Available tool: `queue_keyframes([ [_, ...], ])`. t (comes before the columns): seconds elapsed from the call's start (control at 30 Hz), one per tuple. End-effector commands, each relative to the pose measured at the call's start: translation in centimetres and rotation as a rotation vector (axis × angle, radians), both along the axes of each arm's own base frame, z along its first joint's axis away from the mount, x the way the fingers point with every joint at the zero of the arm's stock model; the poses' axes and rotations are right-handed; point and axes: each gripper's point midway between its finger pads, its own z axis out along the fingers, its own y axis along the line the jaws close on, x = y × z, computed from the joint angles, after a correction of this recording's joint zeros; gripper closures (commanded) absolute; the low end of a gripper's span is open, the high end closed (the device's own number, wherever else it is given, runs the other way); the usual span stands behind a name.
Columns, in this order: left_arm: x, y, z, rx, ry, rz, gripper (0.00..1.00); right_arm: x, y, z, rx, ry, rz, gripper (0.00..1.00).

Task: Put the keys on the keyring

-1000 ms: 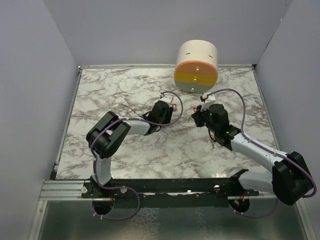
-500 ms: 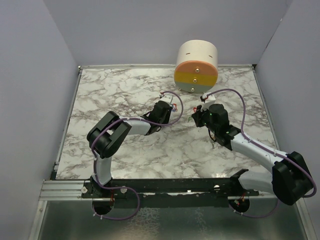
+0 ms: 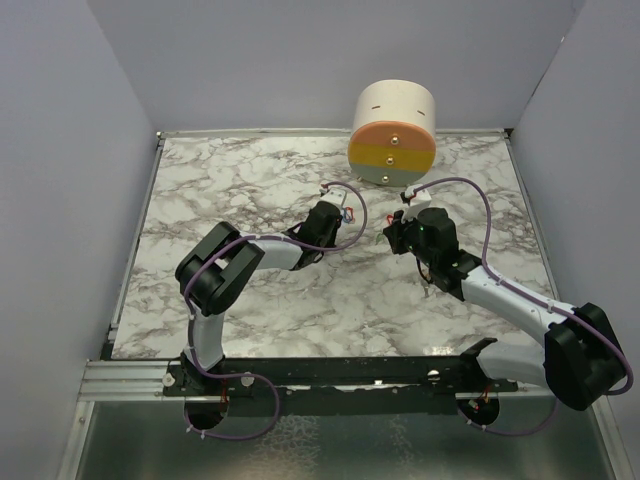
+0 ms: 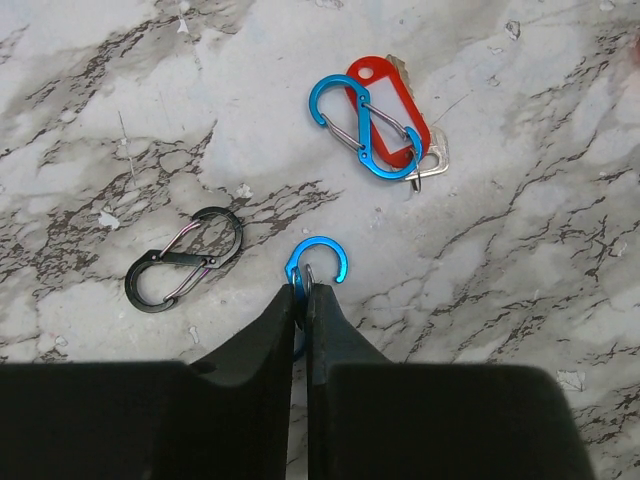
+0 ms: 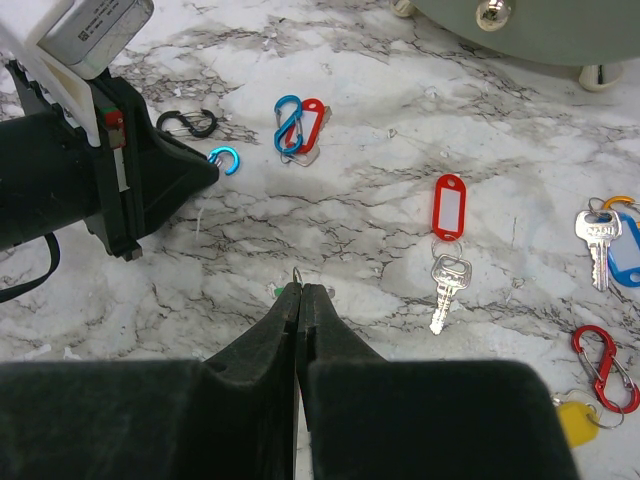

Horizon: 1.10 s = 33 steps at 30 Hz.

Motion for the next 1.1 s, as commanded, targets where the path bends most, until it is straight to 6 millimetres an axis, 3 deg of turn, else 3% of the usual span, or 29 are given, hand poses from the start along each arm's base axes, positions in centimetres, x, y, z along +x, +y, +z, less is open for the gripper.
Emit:
queue_keyframes([
  [0.0, -1.5, 1.3, -2.7, 0.075, 0.075, 0.004, 0.99, 0.3, 0.1, 1.1, 0.006, -0.044, 0.003, 0.99],
  [0.23, -1.4, 1.2, -2.0, 0.066, 0.063, 0.001, 1.00, 0.3, 0.5, 0.8, 0.004, -0.041, 0.026, 0.99],
  [0.53, -1.5, 0.8, 1.8, 0.002, 0.037, 0.008, 1.00, 0.2, 1.2, 0.4, 0.007, -0.037, 0.058, 0.99],
  [0.9, -2.9, -0.1, 5.9, -0.096, 0.021, 0.004, 1.00, -0.1, 2.5, 0.4, 0.004, -0.048, 0.109, 0.99],
  [1.0, -3.5, -0.6, 6.2, -0.107, 0.026, -0.002, 1.00, -0.1, 3.0, 0.1, -0.016, -0.047, 0.121, 0.99],
  [1.07, -3.8, -1.0, 7.7, -0.132, 0.013, -0.008, 1.00, -0.1, 3.3, -0.1, -0.024, -0.048, 0.130, 0.99],
])
